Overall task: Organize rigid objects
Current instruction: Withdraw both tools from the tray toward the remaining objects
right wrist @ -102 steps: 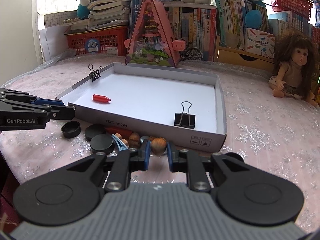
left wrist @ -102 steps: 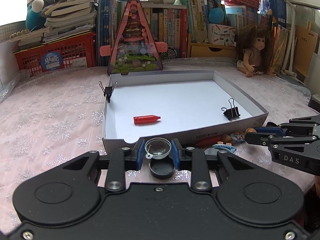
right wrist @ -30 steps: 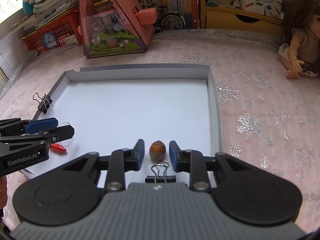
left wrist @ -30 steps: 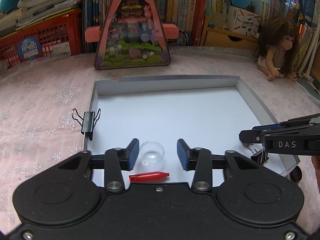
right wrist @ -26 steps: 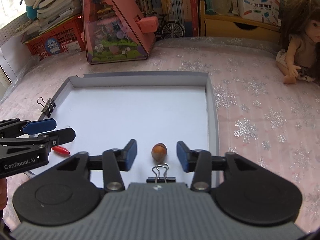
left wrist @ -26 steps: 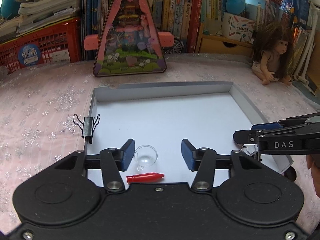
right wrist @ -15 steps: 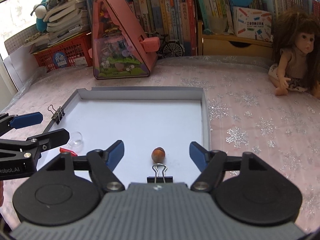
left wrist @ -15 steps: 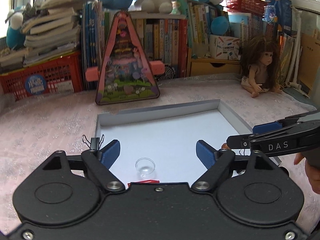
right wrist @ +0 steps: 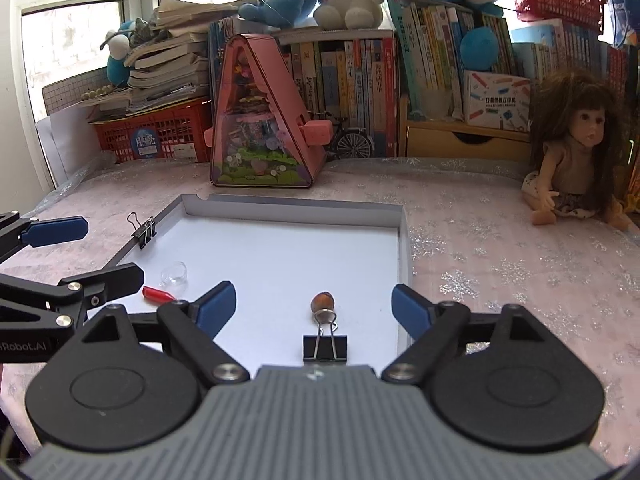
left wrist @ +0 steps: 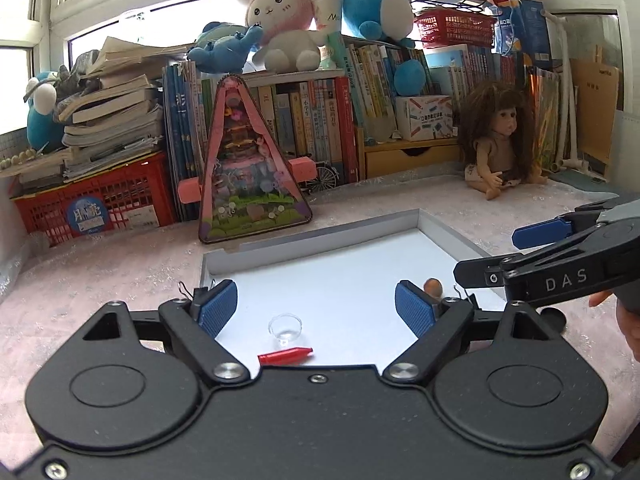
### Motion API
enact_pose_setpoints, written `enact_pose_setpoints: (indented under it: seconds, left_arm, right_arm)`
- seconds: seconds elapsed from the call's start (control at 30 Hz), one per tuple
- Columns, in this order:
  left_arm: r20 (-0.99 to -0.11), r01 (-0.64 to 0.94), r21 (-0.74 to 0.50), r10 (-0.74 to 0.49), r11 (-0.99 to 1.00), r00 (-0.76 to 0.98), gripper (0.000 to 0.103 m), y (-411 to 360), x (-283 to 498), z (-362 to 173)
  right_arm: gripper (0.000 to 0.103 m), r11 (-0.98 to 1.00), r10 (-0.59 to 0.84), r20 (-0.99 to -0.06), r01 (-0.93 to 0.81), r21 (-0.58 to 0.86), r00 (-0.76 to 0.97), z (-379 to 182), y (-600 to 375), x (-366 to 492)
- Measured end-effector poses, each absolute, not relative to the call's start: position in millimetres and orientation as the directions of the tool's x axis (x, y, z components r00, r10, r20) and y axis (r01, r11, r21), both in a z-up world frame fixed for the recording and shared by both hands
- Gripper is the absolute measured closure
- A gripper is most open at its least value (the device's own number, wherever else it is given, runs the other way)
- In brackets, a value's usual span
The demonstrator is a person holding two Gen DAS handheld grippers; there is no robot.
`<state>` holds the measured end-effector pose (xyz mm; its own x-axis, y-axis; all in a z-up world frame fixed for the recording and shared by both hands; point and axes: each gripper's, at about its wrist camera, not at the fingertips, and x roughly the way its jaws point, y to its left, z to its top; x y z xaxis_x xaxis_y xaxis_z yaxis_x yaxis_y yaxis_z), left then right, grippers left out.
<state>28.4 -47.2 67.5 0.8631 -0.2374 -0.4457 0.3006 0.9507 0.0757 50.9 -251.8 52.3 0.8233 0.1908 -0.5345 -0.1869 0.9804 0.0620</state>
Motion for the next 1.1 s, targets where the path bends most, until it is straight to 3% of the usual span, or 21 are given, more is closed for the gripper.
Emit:
enact_pose_setpoints:
  seconds: [0.2,1.1]
  left_arm:
    - [-0.454,0.299,0.005,-0.264,0.954,0.851,0.018,-38.5,22.0,62.7]
    - [-0.474,0.243,-0.027,-0.227,0.970,0.851,0.018,-11.7,-19.8,31.2]
  right_arm:
    - [0.009,0.982,0.170,-0.507,-0.188,0.016,0.845,49.1,-248.7,32.0]
    - [0.005,0.981,0.140,-0.407,-0.182,-0.066,0.903,16.1,-240.7,-23.2]
